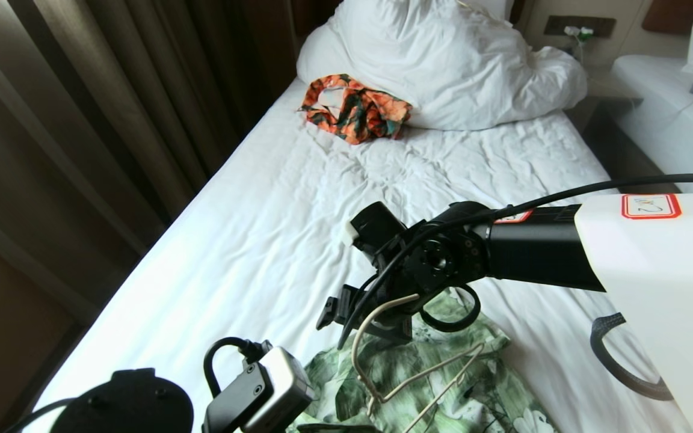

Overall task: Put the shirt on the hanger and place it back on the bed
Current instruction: Hook the other side of the shirt onto the hanger

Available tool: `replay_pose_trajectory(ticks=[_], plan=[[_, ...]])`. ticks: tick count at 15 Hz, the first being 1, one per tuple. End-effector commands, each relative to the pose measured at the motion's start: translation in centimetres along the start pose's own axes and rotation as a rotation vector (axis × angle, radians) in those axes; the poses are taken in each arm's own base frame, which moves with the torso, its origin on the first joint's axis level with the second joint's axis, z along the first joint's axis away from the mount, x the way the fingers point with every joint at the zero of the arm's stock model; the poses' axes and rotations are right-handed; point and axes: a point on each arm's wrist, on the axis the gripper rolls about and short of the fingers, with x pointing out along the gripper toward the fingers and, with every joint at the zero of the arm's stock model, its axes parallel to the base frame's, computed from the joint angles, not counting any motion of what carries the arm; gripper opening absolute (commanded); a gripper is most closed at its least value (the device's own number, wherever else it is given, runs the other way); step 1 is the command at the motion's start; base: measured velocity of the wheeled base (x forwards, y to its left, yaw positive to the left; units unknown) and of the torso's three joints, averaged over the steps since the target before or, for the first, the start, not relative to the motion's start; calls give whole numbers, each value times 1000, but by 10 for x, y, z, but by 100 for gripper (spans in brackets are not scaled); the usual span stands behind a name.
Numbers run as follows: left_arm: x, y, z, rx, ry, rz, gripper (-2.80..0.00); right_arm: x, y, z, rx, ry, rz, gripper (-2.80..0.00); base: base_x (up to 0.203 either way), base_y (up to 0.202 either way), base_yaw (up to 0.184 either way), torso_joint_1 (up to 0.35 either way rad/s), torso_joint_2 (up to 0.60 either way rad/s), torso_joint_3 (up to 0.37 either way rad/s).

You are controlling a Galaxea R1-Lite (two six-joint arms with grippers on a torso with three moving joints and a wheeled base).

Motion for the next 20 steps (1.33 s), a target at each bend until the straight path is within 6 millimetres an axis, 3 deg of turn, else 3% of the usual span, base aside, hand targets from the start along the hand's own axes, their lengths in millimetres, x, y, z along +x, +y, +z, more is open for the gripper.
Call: replay_pose_trajectory(ticks=[1,8,9,20], plan=[[-2,0,-1,-1,-4,-1,-280,3,-2,1,8,4,-11,0,0,0,0,0,0,0],[-11,-2,-1,4,-24,-16,-280,14,-7,0,10,15,-37,0,0,0,0,0,0,0],[-11,-2,-2,6,-23,-19,-280,14,-7,1,11,11,-40,-280,0,0,0,0,0,0],[-14,-5,-4,11,-24,-33,-280,20,-9,1,13,-1,-68,-280,0,0,0,0,0,0]])
